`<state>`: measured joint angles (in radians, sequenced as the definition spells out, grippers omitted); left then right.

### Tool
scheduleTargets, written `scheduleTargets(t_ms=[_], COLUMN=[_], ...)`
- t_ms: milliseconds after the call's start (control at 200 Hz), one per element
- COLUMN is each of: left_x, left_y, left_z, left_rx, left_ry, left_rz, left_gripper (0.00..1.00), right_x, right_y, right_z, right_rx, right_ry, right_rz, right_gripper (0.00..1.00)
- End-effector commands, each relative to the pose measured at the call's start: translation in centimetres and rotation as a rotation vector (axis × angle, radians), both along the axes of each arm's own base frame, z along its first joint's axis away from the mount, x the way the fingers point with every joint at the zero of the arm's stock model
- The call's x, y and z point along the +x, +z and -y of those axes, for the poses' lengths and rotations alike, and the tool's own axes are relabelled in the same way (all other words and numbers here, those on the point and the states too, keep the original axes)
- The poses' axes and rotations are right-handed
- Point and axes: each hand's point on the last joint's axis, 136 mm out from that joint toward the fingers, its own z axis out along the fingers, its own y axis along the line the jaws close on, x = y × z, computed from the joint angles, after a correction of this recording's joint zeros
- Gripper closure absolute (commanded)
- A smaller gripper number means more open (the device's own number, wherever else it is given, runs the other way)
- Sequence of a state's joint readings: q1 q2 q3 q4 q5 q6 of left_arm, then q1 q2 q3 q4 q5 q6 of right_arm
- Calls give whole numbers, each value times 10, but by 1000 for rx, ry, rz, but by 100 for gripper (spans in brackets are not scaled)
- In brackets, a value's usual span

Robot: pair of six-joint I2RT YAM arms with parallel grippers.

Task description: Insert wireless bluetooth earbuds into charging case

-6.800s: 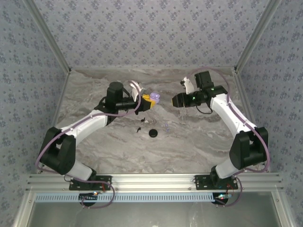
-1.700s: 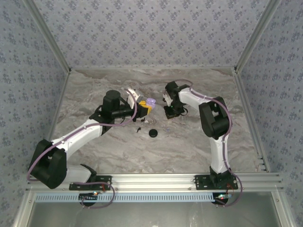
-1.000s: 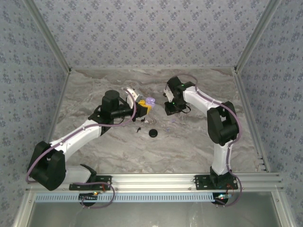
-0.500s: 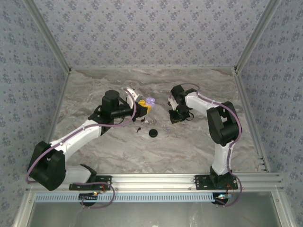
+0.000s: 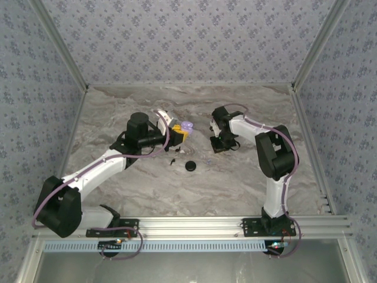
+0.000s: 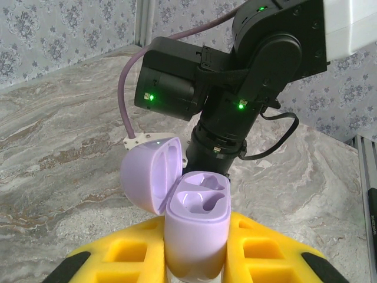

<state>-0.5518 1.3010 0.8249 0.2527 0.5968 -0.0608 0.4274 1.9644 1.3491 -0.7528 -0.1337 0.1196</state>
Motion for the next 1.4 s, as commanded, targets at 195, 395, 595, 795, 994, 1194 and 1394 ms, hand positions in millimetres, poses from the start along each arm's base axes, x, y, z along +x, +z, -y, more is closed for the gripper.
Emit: scheduleTargets(t_ms=[195, 395, 595, 795, 994, 1194, 1394], left_x=[-3, -3, -4, -3, -3, -3, -3], left_y=[11, 11, 12, 14, 14, 14, 13], left_z=[1, 0, 0, 0, 0, 1, 1], left_rx=[-9, -9, -10, -12, -12, -11, -10], left_ry=[-12, -12, -11, -11, -12, -14, -13], left_rz=[34, 38, 40, 43, 45, 45, 44], left_gripper=[79, 79, 79, 79, 78, 78, 79], right_x=[16, 24, 26, 23, 20, 24, 27], right_y=[-3, -2, 2, 17, 36, 40, 31], right_z=[3, 2, 3, 3, -8, -13, -11], right_rx=[-31, -36, -41, -25, 67, 92, 32], right_ry=[-36, -41, -41, -47, -89, -221, -295], right_rz=[18, 30, 41, 57, 60, 42, 30], right_gripper=[89, 89, 88, 84, 75, 66, 65])
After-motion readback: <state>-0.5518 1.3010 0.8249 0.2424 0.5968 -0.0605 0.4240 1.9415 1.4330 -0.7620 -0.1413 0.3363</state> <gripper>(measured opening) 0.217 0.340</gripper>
